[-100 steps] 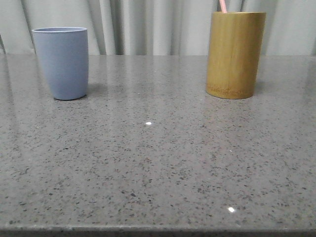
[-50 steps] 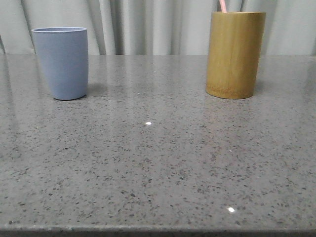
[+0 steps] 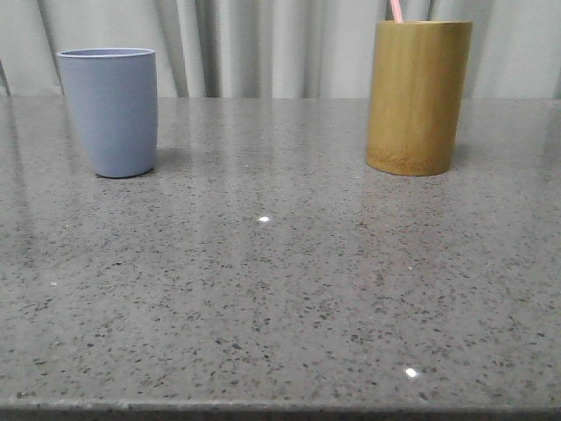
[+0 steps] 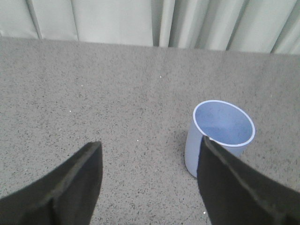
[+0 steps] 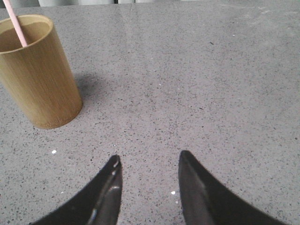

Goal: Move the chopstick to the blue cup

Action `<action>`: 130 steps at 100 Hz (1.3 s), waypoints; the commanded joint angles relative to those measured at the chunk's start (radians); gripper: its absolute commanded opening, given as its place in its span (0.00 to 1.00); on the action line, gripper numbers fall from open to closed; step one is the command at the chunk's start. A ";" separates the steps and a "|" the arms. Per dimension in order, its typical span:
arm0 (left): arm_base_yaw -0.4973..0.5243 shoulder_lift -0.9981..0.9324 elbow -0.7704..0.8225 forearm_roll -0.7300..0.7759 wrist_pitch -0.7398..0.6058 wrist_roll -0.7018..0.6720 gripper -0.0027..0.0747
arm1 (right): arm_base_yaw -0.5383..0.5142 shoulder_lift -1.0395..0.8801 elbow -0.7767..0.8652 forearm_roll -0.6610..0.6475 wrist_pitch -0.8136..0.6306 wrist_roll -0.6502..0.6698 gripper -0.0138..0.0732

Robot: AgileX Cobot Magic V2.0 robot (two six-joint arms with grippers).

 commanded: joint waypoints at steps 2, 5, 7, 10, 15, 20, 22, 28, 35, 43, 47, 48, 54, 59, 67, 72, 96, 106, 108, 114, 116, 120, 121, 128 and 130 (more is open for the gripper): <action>-0.026 0.078 -0.119 -0.016 0.010 0.050 0.55 | -0.003 0.007 -0.036 0.001 -0.068 -0.001 0.52; -0.040 0.112 -0.147 -0.016 0.029 0.060 0.55 | -0.003 0.007 -0.036 0.001 -0.068 -0.001 0.52; -0.046 0.132 -0.168 -0.016 0.042 0.062 0.54 | -0.003 0.007 -0.036 0.001 -0.068 -0.001 0.52; -0.063 0.161 -0.194 -0.016 0.057 0.062 0.54 | -0.003 0.007 -0.036 0.001 -0.068 -0.001 0.52; -0.088 0.209 -0.238 -0.016 0.071 0.064 0.54 | -0.003 0.007 -0.036 0.001 -0.067 -0.001 0.52; -0.113 0.258 -0.286 -0.016 0.078 0.064 0.54 | -0.003 0.007 -0.036 0.001 -0.067 -0.001 0.52; -0.119 0.272 -0.297 -0.016 0.081 0.064 0.54 | -0.003 0.007 -0.036 0.001 -0.068 -0.001 0.52; -0.138 0.340 -0.347 -0.007 0.090 0.064 0.54 | -0.003 0.007 -0.036 0.001 -0.070 -0.001 0.52; -0.150 0.407 -0.401 -0.005 0.117 0.064 0.54 | -0.003 0.007 -0.036 0.001 -0.070 -0.001 0.52; -0.157 0.473 -0.462 -0.005 0.163 0.064 0.54 | -0.003 0.007 -0.036 0.001 -0.070 -0.001 0.52; -0.157 0.517 -0.493 -0.007 0.191 0.064 0.54 | -0.003 0.007 -0.036 0.001 -0.070 -0.001 0.52; -0.157 0.523 -0.503 -0.007 0.195 0.064 0.54 | -0.003 0.007 -0.036 0.001 -0.070 -0.001 0.52; -0.157 0.570 -0.537 -0.007 0.232 0.064 0.54 | -0.003 0.007 -0.036 0.001 -0.070 -0.001 0.52; -0.157 0.607 -0.573 -0.007 0.264 0.064 0.54 | -0.003 0.007 -0.036 0.001 -0.070 -0.001 0.52; -0.157 0.663 -0.618 -0.009 0.315 0.064 0.54 | -0.003 0.007 -0.036 0.001 -0.069 -0.001 0.52; -0.157 0.690 -0.641 -0.009 0.334 0.064 0.54 | -0.003 0.007 -0.036 0.001 -0.069 -0.001 0.52; -0.157 0.781 -0.670 -0.003 0.337 0.064 0.54 | -0.003 0.007 -0.036 0.001 -0.070 -0.001 0.52; -0.157 0.812 -0.670 -0.003 0.341 0.064 0.54 | -0.003 0.007 -0.036 0.001 -0.070 -0.001 0.52; -0.157 0.815 -0.670 -0.003 0.341 0.064 0.54 | -0.003 0.007 -0.036 0.001 -0.070 -0.001 0.52; -0.157 0.830 -0.670 -0.003 0.346 0.064 0.53 | -0.003 0.007 -0.036 0.001 -0.070 -0.001 0.52; -0.157 0.833 -0.670 -0.003 0.348 0.064 0.53 | -0.003 0.007 -0.036 0.000 -0.070 -0.001 0.52; -0.157 0.839 -0.670 -0.003 0.352 0.064 0.53 | -0.003 0.007 -0.036 0.000 -0.070 -0.001 0.52; -0.157 0.841 -0.670 -0.003 0.354 0.064 0.53 | -0.003 0.007 -0.036 0.000 -0.070 -0.001 0.52; -0.157 0.848 -0.670 -0.003 0.363 0.064 0.51 | -0.003 0.007 -0.036 0.000 -0.070 -0.001 0.52; -0.157 0.851 -0.670 -0.003 0.365 0.064 0.49 | -0.003 0.007 -0.036 0.000 -0.070 -0.001 0.52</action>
